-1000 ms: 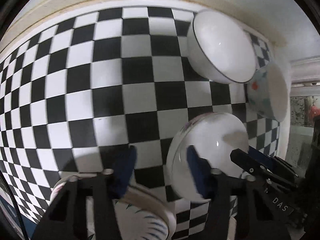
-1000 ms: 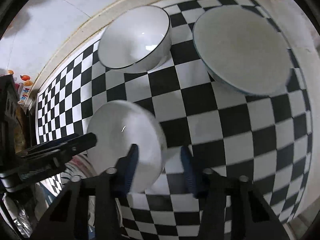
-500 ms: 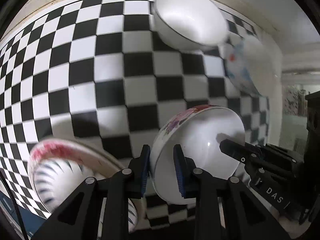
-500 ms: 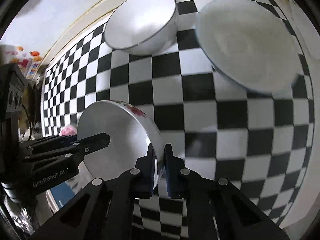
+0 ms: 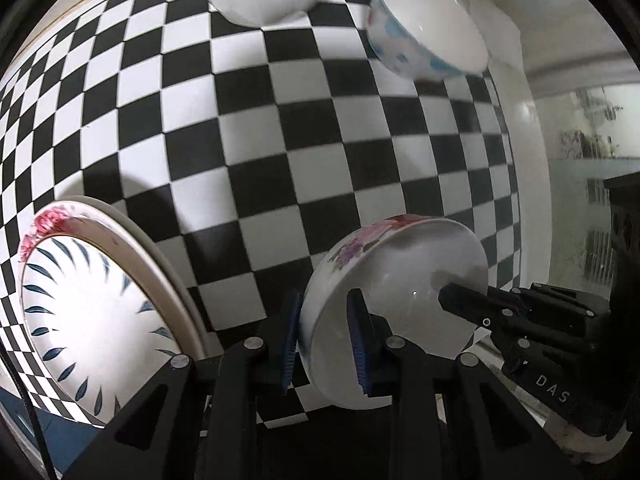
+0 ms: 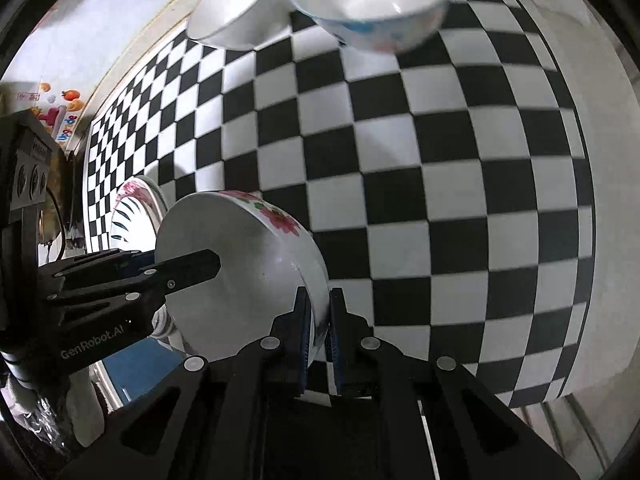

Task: Organize plates and bowls
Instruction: 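Lift the pink-flower white bowl with both tools toward the plain white bowl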

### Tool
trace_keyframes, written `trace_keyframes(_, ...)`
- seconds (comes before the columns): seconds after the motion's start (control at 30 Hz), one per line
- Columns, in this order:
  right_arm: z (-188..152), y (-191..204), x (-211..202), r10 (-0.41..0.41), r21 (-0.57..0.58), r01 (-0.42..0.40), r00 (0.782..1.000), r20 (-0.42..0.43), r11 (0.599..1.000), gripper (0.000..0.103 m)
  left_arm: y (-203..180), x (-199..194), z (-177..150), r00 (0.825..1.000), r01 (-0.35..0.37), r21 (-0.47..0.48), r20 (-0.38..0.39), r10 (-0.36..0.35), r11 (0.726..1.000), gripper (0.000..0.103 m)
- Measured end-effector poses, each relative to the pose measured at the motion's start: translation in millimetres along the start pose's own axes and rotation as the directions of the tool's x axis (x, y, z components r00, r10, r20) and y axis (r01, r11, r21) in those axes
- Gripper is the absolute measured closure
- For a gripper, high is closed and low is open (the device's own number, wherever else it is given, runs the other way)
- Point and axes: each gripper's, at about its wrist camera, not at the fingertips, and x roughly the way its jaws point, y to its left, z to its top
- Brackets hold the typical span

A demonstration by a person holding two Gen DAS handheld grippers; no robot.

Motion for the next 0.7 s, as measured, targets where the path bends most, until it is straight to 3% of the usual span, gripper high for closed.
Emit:
trace_keyframes(0.57,3,-21,25,0.011,0.047,-0.01,0.999,-0.031,0.999,0.093,-8,41,-1,0.997,-0.043,-0.006,-0.065,0.043,0.999,0.082)
trace_keyframes(0.7,9,-26,23,0.042,0.063,-0.038,0.997,-0.067,0.997,0.092,-6,30,0,0.996,-0.027,-0.025,-0.085,0.024,0.999,0.081)
